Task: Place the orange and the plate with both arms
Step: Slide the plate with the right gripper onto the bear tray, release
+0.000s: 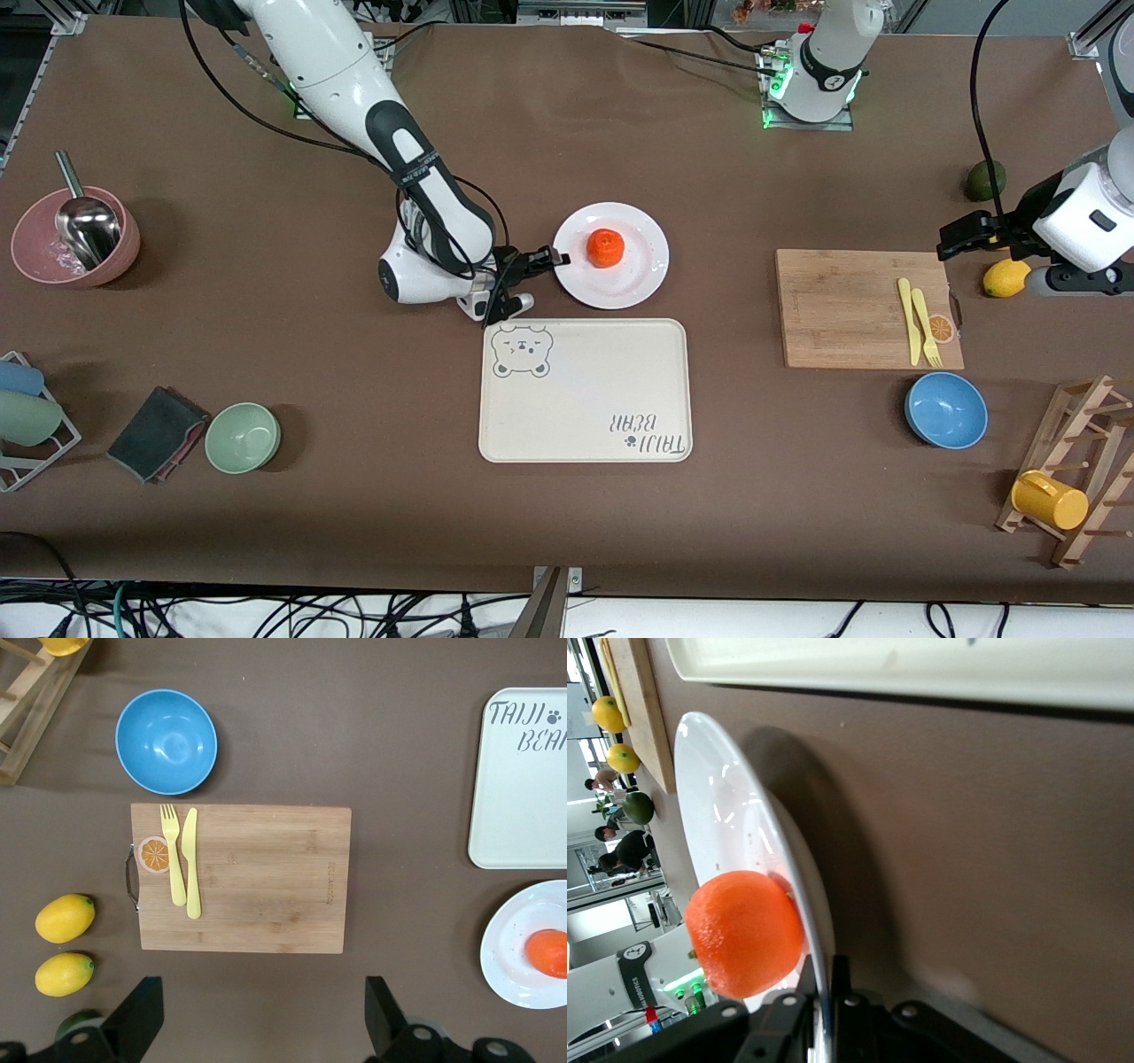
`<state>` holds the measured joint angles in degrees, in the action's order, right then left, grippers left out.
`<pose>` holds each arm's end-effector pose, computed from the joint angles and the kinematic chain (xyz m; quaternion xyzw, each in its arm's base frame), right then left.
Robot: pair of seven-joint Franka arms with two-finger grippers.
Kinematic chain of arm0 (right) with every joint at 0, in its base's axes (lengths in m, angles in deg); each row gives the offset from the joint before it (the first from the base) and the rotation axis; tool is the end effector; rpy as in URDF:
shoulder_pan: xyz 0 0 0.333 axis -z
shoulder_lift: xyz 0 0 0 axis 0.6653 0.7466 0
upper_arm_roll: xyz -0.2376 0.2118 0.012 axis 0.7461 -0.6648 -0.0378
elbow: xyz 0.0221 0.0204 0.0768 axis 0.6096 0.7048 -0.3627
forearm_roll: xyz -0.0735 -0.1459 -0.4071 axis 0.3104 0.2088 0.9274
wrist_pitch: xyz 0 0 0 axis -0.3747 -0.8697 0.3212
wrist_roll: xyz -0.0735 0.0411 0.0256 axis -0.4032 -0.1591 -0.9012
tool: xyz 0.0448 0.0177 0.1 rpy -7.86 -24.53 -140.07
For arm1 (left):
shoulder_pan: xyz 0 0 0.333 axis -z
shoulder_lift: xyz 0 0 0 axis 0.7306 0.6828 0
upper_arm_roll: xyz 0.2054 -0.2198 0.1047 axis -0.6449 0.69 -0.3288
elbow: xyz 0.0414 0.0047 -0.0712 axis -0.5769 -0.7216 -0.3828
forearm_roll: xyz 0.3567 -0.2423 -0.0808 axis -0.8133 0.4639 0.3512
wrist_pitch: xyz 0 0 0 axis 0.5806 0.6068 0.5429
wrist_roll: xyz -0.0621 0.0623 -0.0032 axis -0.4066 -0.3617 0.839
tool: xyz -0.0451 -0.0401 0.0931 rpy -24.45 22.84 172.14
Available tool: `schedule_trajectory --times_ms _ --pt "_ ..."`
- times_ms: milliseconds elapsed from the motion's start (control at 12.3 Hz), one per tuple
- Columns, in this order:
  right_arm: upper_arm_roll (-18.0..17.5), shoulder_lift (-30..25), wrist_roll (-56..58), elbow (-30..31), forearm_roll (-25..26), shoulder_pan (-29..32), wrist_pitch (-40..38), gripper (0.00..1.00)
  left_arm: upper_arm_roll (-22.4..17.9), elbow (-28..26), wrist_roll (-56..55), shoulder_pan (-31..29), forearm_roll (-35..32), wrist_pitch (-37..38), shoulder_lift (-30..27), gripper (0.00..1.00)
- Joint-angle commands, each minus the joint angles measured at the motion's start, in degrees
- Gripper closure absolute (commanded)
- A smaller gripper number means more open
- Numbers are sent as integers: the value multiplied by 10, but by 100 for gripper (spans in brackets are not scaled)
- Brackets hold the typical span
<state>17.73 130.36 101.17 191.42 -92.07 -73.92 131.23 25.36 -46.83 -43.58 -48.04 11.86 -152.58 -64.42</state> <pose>0.4997 0.4086 0.0771 -0.8783 -0.0934 0.1544 0.4427 0.6295 -0.0041 0.5540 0.9982 0.0142 -0.0576 0.0051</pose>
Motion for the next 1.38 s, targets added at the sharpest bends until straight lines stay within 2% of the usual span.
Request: schedule_trajectory --times_ms 0,163,325,488,651,895,1057,1301 --pt "3 9 -1 -15 -5 -4 6 100 -4 2 5 1 6 1 -4 0" --pt "8 -2 -5 -22 -3 4 -1 100 -4 2 5 1 6 1 -4 0" --pt "12 -30 -26 -30 -3 41 -31 100 -4 2 5 1 6 1 -4 0" --pt "38 -56 -69 -45 2 56 -38 100 -4 2 5 1 6 1 -4 0" --pt "74 -56 -70 -80 3 61 -56 100 -4 2 5 1 6 2 -4 0" --pt "74 31 -104 -194 -4 71 -50 100 -4 2 5 1 6 2 -4 0" --pt "70 81 -149 -261 -5 63 -15 100 -4 2 5 1 6 1 -4 0" --pt "58 122 -155 -289 -29 42 43 100 -4 2 5 1 6 2 -4 0"
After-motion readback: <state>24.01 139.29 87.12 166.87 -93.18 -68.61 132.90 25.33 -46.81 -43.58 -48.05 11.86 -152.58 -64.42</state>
